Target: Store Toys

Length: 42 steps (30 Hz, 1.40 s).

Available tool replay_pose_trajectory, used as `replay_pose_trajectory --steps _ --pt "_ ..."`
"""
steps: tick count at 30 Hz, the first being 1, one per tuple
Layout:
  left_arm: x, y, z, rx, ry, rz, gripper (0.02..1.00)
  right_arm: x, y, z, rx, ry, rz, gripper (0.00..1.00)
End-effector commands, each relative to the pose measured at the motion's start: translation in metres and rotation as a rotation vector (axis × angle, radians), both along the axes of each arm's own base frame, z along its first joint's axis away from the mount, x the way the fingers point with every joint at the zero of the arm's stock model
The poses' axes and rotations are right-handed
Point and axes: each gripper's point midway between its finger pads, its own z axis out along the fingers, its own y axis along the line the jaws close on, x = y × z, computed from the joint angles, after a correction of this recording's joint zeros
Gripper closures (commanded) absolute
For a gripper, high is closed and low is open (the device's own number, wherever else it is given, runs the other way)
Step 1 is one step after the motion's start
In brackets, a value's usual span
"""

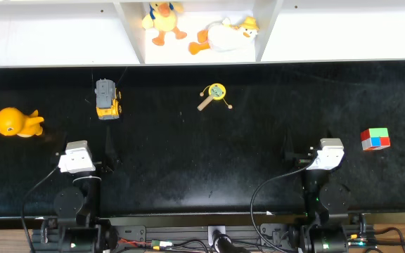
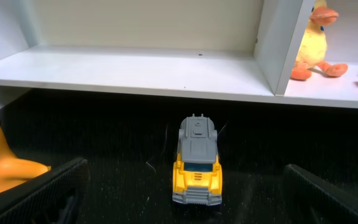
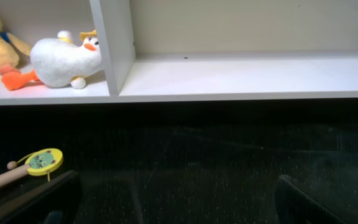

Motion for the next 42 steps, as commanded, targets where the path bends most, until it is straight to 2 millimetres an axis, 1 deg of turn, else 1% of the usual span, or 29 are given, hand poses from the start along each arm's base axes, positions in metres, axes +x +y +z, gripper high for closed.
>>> replay_pose_trajectory --steps 1,4,6,9,11,12,16,19,21,23,26,29,31,35,38,39,42 --pt "0.0 0.0 0.001 0.014 -0.01 -0.006 0.02 0.0 0.002 0.0 0.002 -0.007 0.012 0.007" --pt "-0.001 0.009 0.001 0.018 0.005 0.05 0.02 0.0 0.002 0.0 0.002 -0.007 0.012 0.003" --pt "-0.002 0.007 0.006 -0.029 0.032 0.042 0.02 0.0 0.002 0.0 0.002 -0.007 0.012 0.007" --pt "-0.002 0.007 0.027 -0.145 0.057 0.058 0.02 0.0 0.002 0.0 0.002 -0.007 0.012 0.007" --pt "-0.002 0.007 0.046 -0.162 0.081 0.062 0.02 0.0 0.002 0.0 0.002 -0.007 0.012 0.005" --pt "-0.002 0.007 0.052 -0.158 0.107 0.063 0.023 0.0 0.002 0.0 0.002 -0.007 0.012 0.005" --pt "0.002 0.003 0.06 0.039 0.3 -0.009 0.023 0.0 0.002 0.0 0.002 -0.007 0.012 0.005" --pt "0.006 0.007 0.058 0.135 0.431 -0.066 0.023 0.0 0.002 0.0 0.002 -0.007 0.012 0.005" --pt "0.006 0.019 0.052 0.163 0.511 -0.061 0.027 0.0 0.002 0.0 0.002 -0.007 0.012 0.005" --pt "0.007 0.032 0.051 0.171 0.546 -0.05 0.025 0.0 0.002 0.0 0.002 -0.007 0.012 0.003" --pt "0.01 0.046 0.057 0.161 0.534 -0.062 0.025 0.0 0.002 0.0 0.002 -0.007 0.012 0.007" --pt "0.008 0.062 0.062 0.116 0.508 -0.045 0.025 0.0 0.002 0.0 0.002 -0.007 0.012 0.005" --pt "0.004 0.072 0.063 0.085 0.488 -0.04 0.025 0.0 0.002 0.0 0.002 -0.007 0.012 0.005" --pt "-0.012 0.102 0.063 0.013 0.475 0.064 0.025 0.0 0.002 0.0 0.002 -0.007 0.012 0.005" --pt "-0.022 0.124 0.063 -0.004 0.465 0.126 0.025 0.0 0.002 0.0 0.002 -0.007 0.012 0.005" --pt "-0.022 0.131 0.062 -0.001 0.46 0.121 0.025 0.0 0.002 0.0 0.002 -0.007 0.012 0.007" --pt "-0.015 0.14 0.058 -0.002 0.429 0.051 0.025 0.0 0.002 0.0 0.002 -0.007 0.012 0.005"
